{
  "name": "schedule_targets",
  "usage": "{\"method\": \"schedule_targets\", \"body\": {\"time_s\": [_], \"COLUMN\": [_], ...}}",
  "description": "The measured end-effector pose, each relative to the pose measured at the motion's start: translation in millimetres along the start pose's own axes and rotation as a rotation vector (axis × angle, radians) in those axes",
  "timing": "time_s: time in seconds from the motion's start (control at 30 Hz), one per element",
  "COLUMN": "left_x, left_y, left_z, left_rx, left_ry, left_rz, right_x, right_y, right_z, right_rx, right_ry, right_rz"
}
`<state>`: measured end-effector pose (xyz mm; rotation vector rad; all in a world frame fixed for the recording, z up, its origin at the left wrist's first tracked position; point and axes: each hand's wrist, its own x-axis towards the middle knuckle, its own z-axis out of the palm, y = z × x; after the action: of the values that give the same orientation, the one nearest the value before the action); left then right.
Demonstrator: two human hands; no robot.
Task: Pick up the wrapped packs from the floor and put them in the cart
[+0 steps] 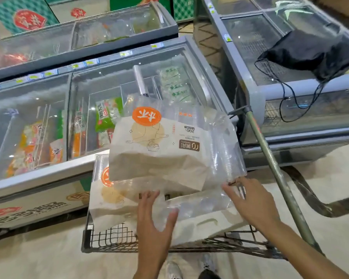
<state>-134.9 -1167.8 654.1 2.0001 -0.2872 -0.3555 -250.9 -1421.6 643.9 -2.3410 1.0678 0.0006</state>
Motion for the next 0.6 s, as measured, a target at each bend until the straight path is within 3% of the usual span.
{"method": "schedule_targets", "body": {"time_s": [0.1, 0.2, 0.33, 0.6], "left_x": [-7.3, 10.9, 28.6, 28.4], "left_y": [-6.1, -28.5, -50.5, -37.3], "left_z": [30.3, 49.8, 44.1, 25.5], "left_rx": [0.29, 0.477, 0.681, 0.787], "left_ry": [-0.113, -0.111, -0.071, 0.008], "left_rz": [0.304, 0.411, 0.371, 0.329], "right_x": [-26.6, -29.1, -20.4, -15.6], "right_y": [-5.3, -2.4, 0.6, -10.2], "right_z": [23.9, 56.1, 79.1, 71.3], "right_rx": [-0.101, -0.196, -0.303, -0.327], "right_ry": [-0.008, -0.13, -0.171, -0.113], "right_rz": [-0.233, -0.264, -0.26, -0.265]}}
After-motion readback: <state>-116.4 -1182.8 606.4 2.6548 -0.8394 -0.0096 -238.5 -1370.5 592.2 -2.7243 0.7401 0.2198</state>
